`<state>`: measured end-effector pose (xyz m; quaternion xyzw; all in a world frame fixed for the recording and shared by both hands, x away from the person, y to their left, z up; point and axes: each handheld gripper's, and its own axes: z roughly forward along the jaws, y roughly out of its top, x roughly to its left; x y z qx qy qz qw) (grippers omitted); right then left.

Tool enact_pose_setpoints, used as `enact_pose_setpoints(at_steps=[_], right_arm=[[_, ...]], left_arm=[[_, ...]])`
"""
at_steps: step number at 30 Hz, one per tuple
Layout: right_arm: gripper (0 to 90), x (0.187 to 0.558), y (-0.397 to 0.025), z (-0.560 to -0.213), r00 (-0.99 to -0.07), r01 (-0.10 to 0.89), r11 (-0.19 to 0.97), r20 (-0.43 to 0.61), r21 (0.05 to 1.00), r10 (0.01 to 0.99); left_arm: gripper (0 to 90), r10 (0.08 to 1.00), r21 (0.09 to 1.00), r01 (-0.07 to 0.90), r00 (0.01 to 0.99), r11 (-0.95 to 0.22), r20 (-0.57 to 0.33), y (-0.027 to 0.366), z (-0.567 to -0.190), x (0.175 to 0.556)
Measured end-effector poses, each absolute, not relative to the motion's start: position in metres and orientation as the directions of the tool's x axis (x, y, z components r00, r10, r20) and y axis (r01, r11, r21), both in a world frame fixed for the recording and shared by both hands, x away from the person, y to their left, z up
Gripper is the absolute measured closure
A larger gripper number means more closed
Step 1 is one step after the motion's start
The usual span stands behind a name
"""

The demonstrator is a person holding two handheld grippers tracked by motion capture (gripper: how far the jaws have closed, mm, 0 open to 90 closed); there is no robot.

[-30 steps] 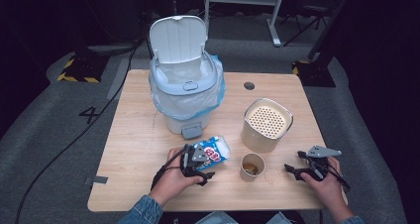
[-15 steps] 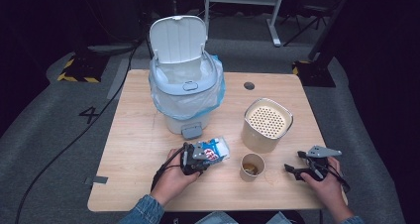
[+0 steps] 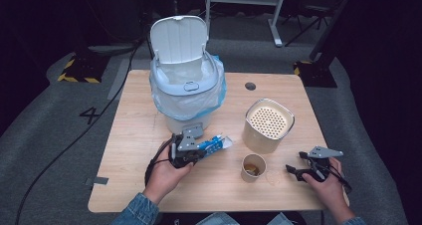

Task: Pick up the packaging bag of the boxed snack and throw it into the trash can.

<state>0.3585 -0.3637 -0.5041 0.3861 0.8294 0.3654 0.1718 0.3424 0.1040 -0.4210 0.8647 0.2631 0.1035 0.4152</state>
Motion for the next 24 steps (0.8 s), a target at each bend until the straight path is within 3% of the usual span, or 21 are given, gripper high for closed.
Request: enact_pose_setpoints(at_steps=[8,24], right_arm=[[16.9,0.358,-0.364,-0.504,-0.643,0.515,0.434,-0.002,0.739,0.766],[16.9,0.359,-0.364,-0.504,-0.643,0.515,0.434,-0.002,0.739,0.766]], left_arm=[[89.1,0.508,0.826,0.350,0.857,-0.441,-0.091,0.114,-0.398,0.341],[89.1,0.452,0.931,0.243,0.886,-0.273,-0.099,0.127,-0.355,0.346]])
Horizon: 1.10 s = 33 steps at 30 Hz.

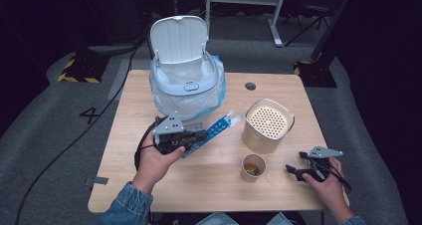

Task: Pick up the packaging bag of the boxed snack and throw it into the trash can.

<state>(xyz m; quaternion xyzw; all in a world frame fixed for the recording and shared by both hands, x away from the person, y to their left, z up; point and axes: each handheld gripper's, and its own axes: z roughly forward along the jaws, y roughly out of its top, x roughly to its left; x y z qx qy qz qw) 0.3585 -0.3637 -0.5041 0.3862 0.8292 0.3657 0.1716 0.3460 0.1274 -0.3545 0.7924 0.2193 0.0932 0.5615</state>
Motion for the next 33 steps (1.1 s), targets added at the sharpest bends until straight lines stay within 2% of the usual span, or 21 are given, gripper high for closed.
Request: enact_pose_setpoints(at_steps=[12,20,33], right_arm=[[16.9,0.358,-0.364,-0.504,-0.643,0.515,0.435,-0.003,0.739,0.766],[16.9,0.358,-0.364,-0.504,-0.642,0.514,0.435,-0.005,0.739,0.766],[16.9,0.358,-0.364,-0.504,-0.642,0.514,0.435,-0.004,0.739,0.766]], left_arm=[[89.1,0.437,0.973,0.183,0.893,-0.142,-0.104,0.140,-0.322,0.357],[89.1,0.452,0.980,0.131,0.891,-0.150,-0.050,0.138,-0.295,0.364],[89.1,0.459,0.988,0.084,0.888,-0.131,-0.014,0.130,-0.248,0.379]])
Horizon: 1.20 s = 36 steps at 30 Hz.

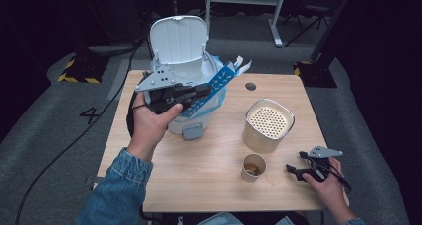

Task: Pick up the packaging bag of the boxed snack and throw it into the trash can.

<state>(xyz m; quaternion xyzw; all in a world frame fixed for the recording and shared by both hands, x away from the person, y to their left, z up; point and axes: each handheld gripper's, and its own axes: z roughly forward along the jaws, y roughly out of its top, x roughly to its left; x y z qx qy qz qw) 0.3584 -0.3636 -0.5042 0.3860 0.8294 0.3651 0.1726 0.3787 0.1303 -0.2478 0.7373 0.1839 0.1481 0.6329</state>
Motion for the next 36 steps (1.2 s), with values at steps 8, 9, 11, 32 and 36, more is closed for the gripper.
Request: enact_pose_setpoints(at_steps=[8,9,11,32,36], right_arm=[[16.9,0.358,-0.364,-0.504,-0.642,0.514,0.435,-0.005,0.739,0.766],[16.9,0.358,-0.364,-0.504,-0.642,0.514,0.435,-0.005,0.739,0.766],[16.9,0.358,-0.364,-0.504,-0.642,0.514,0.435,-0.004,0.739,0.766],[16.9,0.358,-0.364,-0.504,-0.643,0.515,0.435,-0.003,0.739,0.766],[16.9,0.358,-0.364,-0.504,-0.643,0.515,0.435,-0.003,0.739,0.766]], left_arm=[[89.1,0.464,0.994,0.050,0.886,-0.094,-0.001,0.128,-0.228,0.388],[89.1,0.468,0.995,0.045,0.884,-0.090,0.002,0.128,-0.226,0.389],[89.1,0.472,0.996,0.040,0.882,-0.083,0.004,0.128,-0.222,0.392],[89.1,0.623,1.000,0.011,0.782,-0.022,0.005,0.139,-0.202,0.433],[89.1,0.622,1.000,0.022,0.783,-0.007,-0.013,0.142,-0.204,0.445]])
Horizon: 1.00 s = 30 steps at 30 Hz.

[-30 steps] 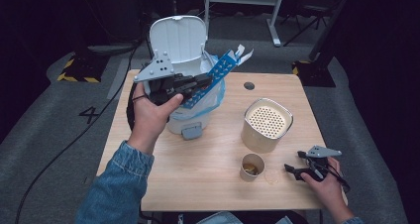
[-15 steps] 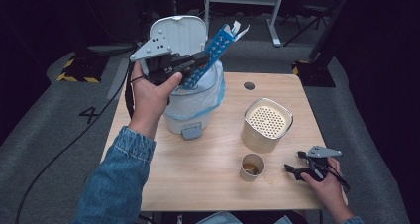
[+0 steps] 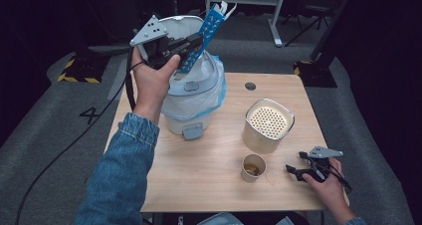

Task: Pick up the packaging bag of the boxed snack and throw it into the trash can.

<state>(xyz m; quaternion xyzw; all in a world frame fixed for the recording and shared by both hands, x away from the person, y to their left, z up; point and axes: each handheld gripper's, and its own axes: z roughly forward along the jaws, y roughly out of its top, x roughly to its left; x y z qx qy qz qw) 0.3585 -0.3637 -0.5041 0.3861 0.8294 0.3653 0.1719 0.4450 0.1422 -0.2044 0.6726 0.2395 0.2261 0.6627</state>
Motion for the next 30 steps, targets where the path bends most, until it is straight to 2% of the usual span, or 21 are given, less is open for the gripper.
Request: enact_pose_setpoints(at_steps=[16,30], right_arm=[[17.0,0.359,-0.364,-0.504,-0.645,0.514,0.435,-0.001,0.739,0.764],[16.9,0.359,-0.364,-0.504,-0.646,0.513,0.435,-0.001,0.740,0.764]], left_arm=[[89.0,0.636,0.996,0.082,0.768,0.023,-0.078,0.139,-0.220,0.487],[88.8,0.652,0.991,0.132,0.750,0.017,-0.111,0.137,-0.231,0.503]])
